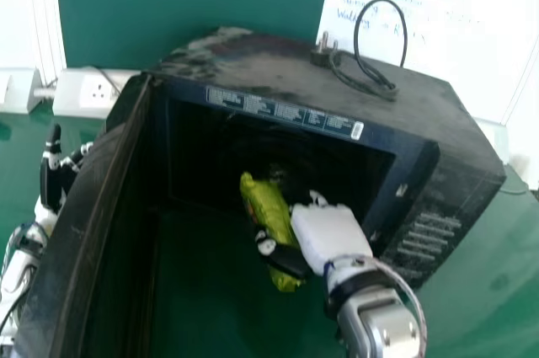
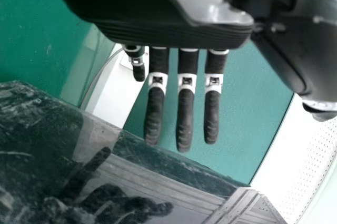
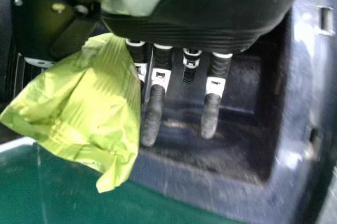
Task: Put biscuit inside oven
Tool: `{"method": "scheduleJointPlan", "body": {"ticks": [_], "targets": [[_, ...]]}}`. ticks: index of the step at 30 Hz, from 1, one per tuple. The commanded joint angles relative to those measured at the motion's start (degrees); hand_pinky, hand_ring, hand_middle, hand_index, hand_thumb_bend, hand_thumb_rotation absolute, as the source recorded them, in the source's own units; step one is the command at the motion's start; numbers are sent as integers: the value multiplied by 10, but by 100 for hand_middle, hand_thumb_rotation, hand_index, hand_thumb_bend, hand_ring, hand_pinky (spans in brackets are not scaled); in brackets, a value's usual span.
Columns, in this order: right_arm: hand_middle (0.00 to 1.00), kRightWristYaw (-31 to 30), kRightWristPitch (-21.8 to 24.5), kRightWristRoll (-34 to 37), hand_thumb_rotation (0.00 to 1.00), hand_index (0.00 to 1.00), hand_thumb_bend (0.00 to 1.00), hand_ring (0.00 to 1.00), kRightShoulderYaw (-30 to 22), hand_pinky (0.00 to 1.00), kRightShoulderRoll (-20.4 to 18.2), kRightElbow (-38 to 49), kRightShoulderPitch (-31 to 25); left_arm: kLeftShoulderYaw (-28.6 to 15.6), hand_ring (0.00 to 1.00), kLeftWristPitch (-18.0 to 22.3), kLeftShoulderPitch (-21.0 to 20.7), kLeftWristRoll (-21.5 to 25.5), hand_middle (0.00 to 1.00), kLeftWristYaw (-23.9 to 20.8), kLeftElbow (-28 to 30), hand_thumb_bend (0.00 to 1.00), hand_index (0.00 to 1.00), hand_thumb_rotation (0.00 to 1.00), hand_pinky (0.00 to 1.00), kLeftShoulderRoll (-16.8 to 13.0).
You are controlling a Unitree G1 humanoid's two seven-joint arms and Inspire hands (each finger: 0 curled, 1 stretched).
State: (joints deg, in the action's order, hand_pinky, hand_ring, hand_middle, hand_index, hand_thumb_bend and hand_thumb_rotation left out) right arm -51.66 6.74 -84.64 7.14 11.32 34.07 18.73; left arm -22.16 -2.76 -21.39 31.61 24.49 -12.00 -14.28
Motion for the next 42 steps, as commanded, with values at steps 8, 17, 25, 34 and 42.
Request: {"method": "scheduleJointPlan", "body": {"ticks": [8, 17, 25, 34, 42], "targets": [[47, 22, 23, -9, 0, 49, 53, 44, 17, 49, 8, -84, 93, 1, 31, 2, 5, -2, 40, 1, -1, 52, 49, 7, 25, -1], [44, 75, 46, 2, 0, 51, 53, 45, 39, 60, 17, -181, 152, 0, 32, -3, 7, 2, 40, 2, 3, 52, 49, 7, 25, -2], [43, 187, 45, 49, 0, 52, 53, 45, 57, 57, 36, -291, 193, 2, 31, 1, 10, -3, 39, -2, 7, 51, 49, 7, 25, -2], [41, 345, 40, 103, 0, 51, 53, 34, 84, 44, 53, -403, 229, 1, 32, -4, 13, 0, 40, -6, 13, 52, 49, 7, 25, -1], [45, 454, 30, 136, 0, 49, 53, 30, 114, 38, 67, -483, 257, 2, 32, -4, 14, 0, 39, -5, 14, 51, 49, 7, 25, -2]]}}
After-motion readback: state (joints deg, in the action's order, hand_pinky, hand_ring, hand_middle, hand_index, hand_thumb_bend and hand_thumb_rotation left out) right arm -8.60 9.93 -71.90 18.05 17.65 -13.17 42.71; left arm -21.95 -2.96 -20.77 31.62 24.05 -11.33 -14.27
